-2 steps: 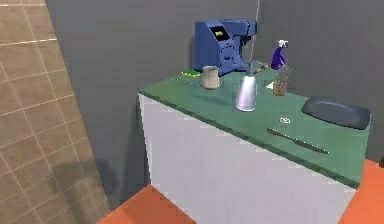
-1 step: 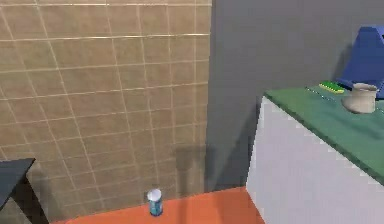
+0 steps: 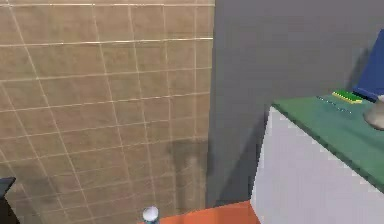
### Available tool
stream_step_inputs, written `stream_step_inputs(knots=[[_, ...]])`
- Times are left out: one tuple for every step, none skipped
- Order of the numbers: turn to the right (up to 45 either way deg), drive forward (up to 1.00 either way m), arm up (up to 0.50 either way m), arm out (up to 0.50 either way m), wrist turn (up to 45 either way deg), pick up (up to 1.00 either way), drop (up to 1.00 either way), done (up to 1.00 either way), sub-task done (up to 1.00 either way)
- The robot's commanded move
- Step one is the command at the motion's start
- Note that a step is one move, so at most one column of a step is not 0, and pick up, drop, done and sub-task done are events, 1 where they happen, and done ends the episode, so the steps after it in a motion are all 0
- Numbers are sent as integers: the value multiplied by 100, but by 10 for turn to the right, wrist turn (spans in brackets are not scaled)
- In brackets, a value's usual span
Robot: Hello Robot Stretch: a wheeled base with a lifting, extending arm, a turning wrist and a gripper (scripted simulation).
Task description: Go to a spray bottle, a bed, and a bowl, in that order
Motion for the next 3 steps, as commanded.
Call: stream_step_inputs(knots=[[-450, 0, 0, 0, 0, 0, 0, 0, 0], [-180, 0, 0, 0, 0, 0, 0, 0, 0], [0, 0, 0, 0, 0, 0, 0, 100, 0]])
